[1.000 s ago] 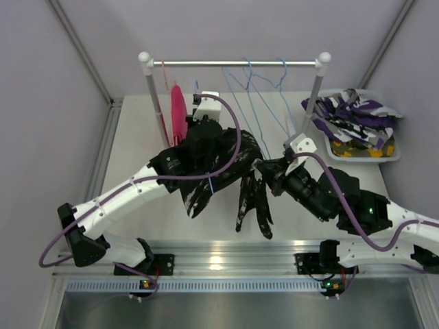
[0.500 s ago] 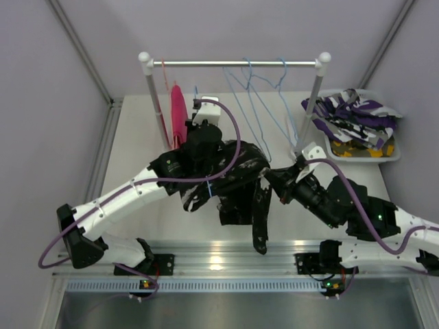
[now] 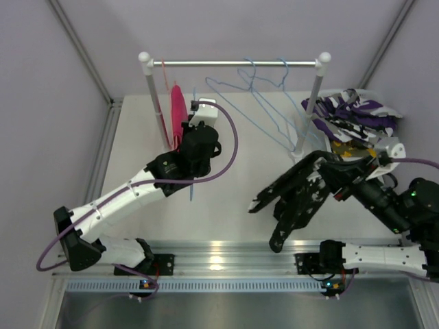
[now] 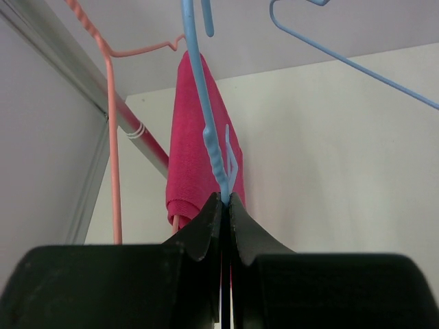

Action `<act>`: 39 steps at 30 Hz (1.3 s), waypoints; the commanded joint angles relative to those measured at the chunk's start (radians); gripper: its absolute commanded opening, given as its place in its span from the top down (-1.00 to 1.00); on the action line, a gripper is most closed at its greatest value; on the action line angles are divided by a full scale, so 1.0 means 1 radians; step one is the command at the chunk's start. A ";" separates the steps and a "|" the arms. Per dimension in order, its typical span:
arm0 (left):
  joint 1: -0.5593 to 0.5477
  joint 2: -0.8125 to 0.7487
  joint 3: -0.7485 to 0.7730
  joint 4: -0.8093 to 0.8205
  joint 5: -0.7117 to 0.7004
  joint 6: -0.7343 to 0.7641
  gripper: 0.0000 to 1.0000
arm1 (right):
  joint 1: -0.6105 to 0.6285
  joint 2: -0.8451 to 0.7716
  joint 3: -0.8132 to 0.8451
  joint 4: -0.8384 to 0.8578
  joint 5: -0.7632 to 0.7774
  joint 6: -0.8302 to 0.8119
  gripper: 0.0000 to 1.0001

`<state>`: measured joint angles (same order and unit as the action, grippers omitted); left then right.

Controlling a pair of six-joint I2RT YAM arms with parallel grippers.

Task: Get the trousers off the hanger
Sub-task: Remove the trousers from the hanger, then place the trousers in the bin.

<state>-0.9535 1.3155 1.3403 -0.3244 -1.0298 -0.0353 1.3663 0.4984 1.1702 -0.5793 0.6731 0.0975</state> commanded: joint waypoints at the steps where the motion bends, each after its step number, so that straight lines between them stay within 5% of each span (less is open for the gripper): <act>1: 0.004 -0.029 -0.003 0.010 -0.021 0.017 1.00 | 0.008 -0.052 0.103 0.018 -0.016 -0.033 1.00; 9: 0.004 -0.022 -0.006 0.010 -0.019 0.015 1.00 | 0.008 -0.124 0.118 -0.054 -0.034 -0.042 1.00; 25: 0.004 -0.041 -0.026 0.019 0.004 0.018 1.00 | -0.013 -0.078 0.259 0.145 0.428 -0.320 1.00; 39: 0.002 -0.064 -0.033 0.024 0.040 0.012 1.00 | 0.076 -0.008 0.266 0.835 0.654 -0.990 1.00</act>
<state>-0.9516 1.2976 1.3087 -0.3264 -1.0027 -0.0235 1.3937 0.4477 1.4387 -0.0628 1.3136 -0.6739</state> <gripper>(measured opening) 0.068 0.020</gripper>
